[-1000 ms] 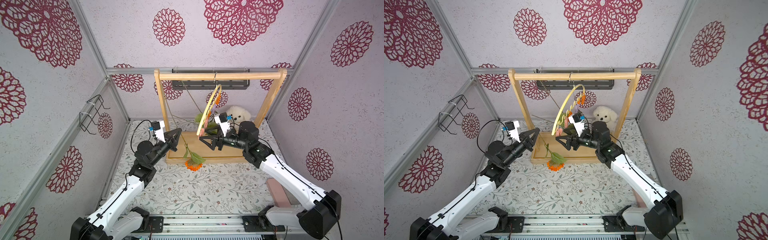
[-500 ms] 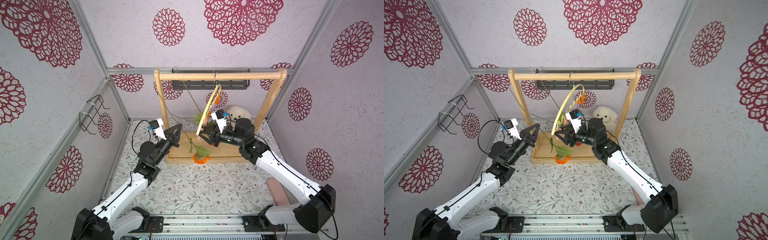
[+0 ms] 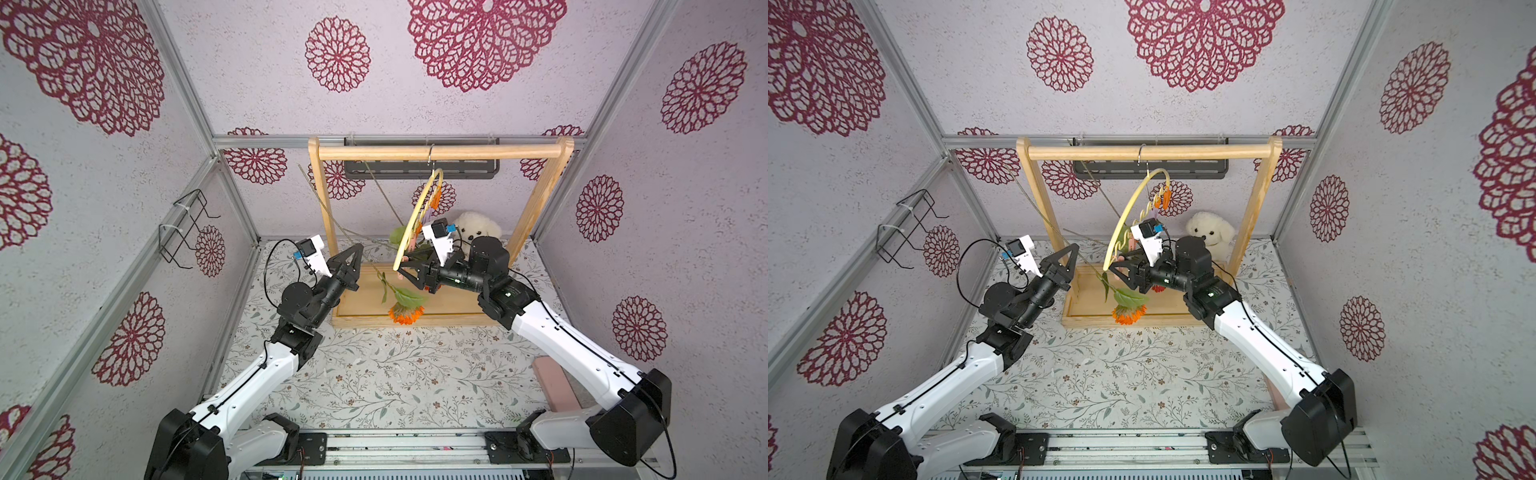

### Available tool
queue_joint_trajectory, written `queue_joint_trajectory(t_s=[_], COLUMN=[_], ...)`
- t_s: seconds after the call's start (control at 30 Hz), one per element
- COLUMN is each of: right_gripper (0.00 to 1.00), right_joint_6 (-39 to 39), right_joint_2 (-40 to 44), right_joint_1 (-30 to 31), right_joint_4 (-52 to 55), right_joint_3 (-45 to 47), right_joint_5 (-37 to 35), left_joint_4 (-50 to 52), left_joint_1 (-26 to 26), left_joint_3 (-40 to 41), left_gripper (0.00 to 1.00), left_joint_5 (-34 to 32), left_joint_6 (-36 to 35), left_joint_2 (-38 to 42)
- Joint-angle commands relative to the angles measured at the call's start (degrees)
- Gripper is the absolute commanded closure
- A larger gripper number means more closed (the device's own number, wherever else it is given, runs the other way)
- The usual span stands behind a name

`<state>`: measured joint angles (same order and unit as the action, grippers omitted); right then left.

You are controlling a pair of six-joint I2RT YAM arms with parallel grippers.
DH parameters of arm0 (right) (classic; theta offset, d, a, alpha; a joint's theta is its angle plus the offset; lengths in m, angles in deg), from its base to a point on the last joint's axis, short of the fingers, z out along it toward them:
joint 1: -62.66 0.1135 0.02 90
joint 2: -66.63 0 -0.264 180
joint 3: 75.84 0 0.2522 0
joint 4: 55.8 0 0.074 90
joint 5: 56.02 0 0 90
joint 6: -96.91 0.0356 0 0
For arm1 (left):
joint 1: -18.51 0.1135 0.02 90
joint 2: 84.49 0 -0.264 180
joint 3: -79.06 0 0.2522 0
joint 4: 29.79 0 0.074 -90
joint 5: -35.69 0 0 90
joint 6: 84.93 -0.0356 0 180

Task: Dry the flowers on a clothes hanger
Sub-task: Open the clamp at the hanger.

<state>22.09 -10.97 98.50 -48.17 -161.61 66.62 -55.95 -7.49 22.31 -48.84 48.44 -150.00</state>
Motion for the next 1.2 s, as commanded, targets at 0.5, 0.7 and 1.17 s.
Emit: queue_joint_trajectory(t_s=[0.5, 0.7, 1.17], right_gripper=[0.75, 0.78, 0.81], right_joint_6=[0.74, 0.89, -1.66], right_joint_2=[0.98, 1.59, 1.86], right_joint_1=[0.29, 0.29, 0.31], right_joint_4=[-2.68, -5.88, -9.51], right_joint_3=[-0.32, 0.93, 1.72], right_joint_5=[0.12, 0.21, -2.75], left_joint_4=[-4.0, -7.34, -8.43], left_joint_1=[-1.0, -1.84, -2.87], left_joint_3=[-2.44, -2.69, -2.94], left_gripper=[1.0, 1.0, 1.0], left_joint_5=[2.27, 2.09, 7.04], left_joint_6=[4.93, 7.93, 10.61], left_joint_2=[-2.08, -4.47, -7.06])
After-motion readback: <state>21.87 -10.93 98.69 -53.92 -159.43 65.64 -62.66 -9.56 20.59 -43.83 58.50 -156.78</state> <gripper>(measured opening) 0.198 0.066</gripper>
